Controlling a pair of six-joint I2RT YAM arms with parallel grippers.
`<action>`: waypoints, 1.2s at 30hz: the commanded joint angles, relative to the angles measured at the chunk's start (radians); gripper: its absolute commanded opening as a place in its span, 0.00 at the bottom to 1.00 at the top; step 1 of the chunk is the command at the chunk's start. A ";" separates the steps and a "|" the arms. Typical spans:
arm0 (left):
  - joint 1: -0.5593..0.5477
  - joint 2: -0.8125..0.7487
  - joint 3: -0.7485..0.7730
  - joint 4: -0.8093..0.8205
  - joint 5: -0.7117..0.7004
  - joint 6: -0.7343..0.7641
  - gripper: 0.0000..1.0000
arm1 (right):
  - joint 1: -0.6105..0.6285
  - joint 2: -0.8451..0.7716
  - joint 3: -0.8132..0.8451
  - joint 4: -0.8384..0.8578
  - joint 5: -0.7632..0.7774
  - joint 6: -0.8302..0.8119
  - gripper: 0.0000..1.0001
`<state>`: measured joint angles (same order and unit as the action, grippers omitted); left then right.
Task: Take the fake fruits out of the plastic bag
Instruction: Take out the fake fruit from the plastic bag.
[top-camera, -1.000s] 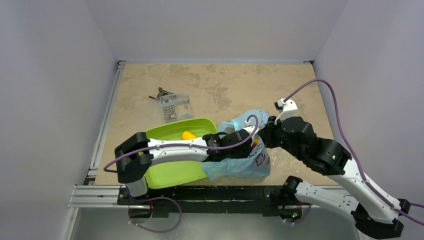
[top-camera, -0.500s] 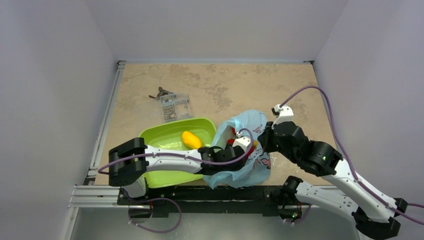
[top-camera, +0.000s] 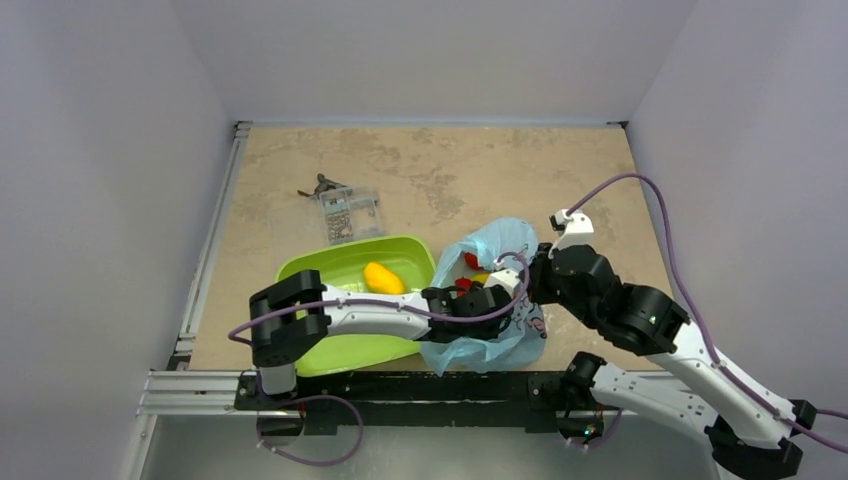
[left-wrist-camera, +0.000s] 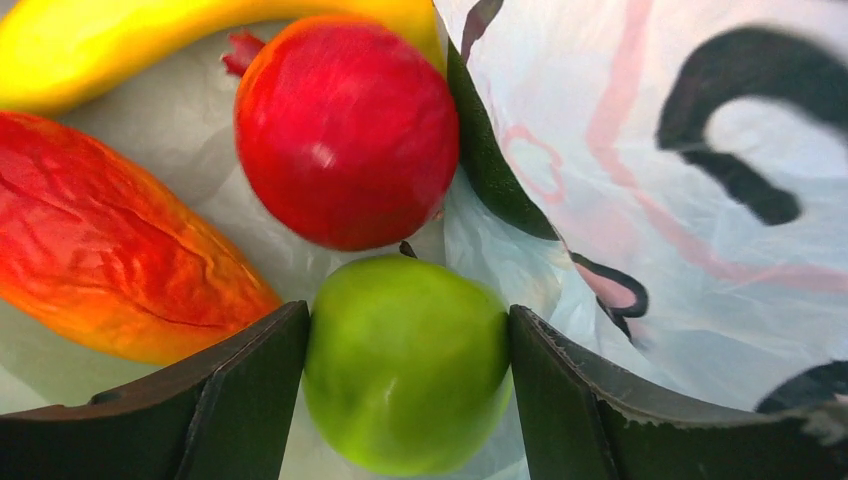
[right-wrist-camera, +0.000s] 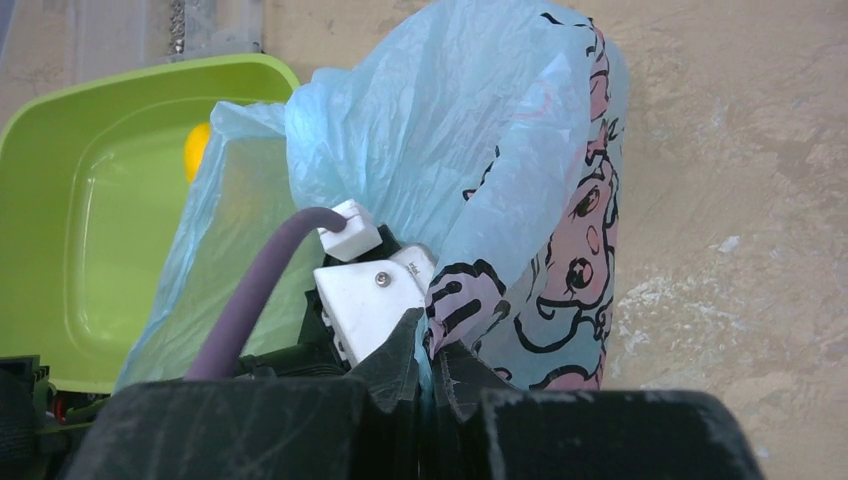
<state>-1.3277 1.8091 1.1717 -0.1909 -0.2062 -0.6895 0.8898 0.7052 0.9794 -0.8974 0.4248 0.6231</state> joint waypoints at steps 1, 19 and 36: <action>-0.003 0.055 0.072 -0.128 -0.009 0.082 0.44 | -0.002 -0.020 -0.002 0.025 0.069 0.027 0.00; 0.066 -0.064 0.282 -0.169 -0.005 0.189 0.08 | -0.001 -0.084 -0.013 0.040 0.132 0.023 0.00; 0.186 -0.274 0.291 -0.173 0.023 0.110 0.03 | -0.002 -0.087 -0.013 0.054 0.010 0.001 0.00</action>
<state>-1.1824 1.6203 1.4200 -0.4664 -0.1883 -0.5323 0.8890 0.6266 0.9611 -0.8093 0.4919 0.6346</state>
